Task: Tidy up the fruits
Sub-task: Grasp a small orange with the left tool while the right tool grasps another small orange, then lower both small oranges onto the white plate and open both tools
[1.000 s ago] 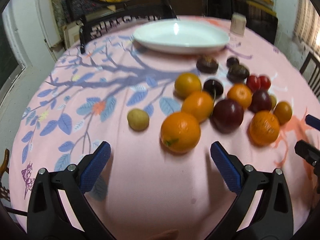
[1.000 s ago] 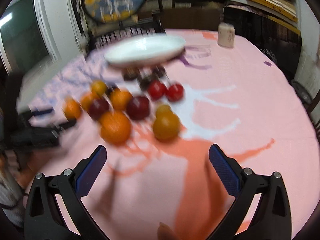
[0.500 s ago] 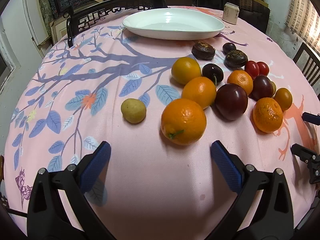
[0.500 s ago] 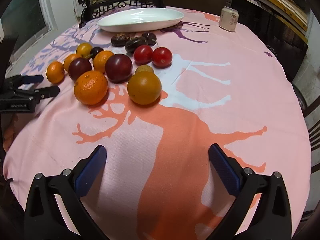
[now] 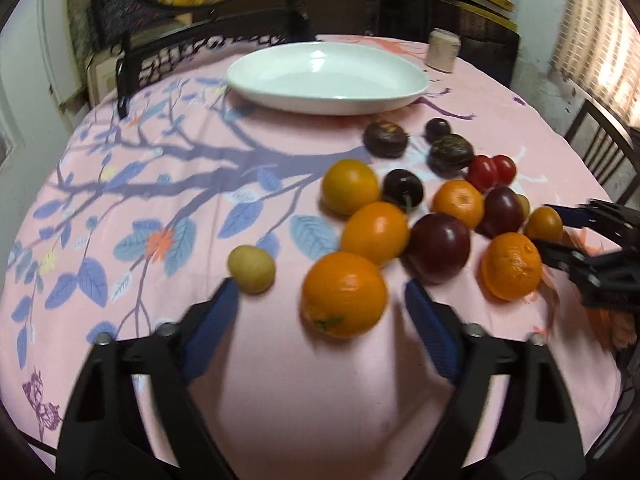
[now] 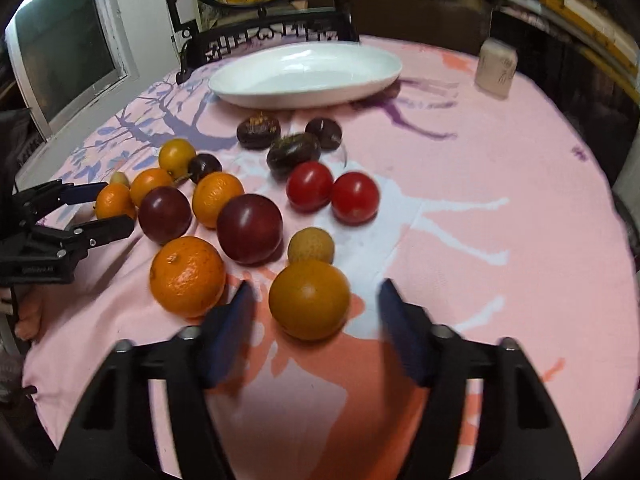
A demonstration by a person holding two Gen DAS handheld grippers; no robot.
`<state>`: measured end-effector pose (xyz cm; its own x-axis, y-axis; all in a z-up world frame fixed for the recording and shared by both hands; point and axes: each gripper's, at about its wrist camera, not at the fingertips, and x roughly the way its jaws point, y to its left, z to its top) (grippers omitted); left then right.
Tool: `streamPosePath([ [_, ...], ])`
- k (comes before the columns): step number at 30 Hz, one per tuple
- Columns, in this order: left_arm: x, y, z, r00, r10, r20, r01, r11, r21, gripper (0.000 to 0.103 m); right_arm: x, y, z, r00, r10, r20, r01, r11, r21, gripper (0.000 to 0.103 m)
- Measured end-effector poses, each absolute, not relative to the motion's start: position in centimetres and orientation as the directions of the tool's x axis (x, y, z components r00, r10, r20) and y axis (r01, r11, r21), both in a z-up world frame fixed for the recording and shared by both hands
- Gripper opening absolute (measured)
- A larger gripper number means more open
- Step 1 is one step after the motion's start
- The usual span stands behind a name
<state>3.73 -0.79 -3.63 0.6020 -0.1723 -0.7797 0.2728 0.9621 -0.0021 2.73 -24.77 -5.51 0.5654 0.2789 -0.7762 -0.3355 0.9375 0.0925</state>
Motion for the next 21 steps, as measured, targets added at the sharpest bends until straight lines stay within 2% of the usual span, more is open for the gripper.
streamPosePath([
  [1, 3.6, -1.0, -3.6, 0.599, -0.184, -0.779, 0.287, 0.958, -0.006, 0.059, 2.6, -24.7, -5.5, 0.569, 0.283, -0.772, -0.336, 0.937, 0.096, 0.055],
  [2, 3.6, -1.1, -3.7, 0.588, -0.210, -0.781, 0.306, 0.952, -0.025, 0.041, 2.4, -24.7, -5.5, 0.569, 0.288, -0.770, -0.337, 0.936, 0.101, 0.046],
  [5, 3.6, -1.3, -3.7, 0.580, -0.230, -0.781, 0.319, 0.947, -0.042, 0.040, 2.4, -25.1, -5.4, 0.570, 0.309, -0.761, -0.337, 0.933, 0.126, 0.038],
  [11, 3.0, -1.3, -3.4, 0.592, -0.254, -0.765, 0.335, 0.941, -0.053, 0.040, 2.4, -25.9, -5.2, 0.577, 0.338, -0.744, -0.319, 0.931, 0.176, 0.037],
  [15, 3.6, -0.8, -1.9, 0.619, -0.260, -0.741, 0.326, 0.944, -0.059, 0.040, 3.0, -26.5, -3.2, 0.610, 0.365, -0.704, -0.303, 0.927, 0.219, 0.037],
  [21, 10.3, -0.2, 2.9, 0.689, -0.233, -0.686, 0.252, 0.965, -0.074, 0.040, 9.4, -24.1, 2.3, 0.688, 0.396, -0.608, -0.307, 0.918, 0.252, 0.037],
])
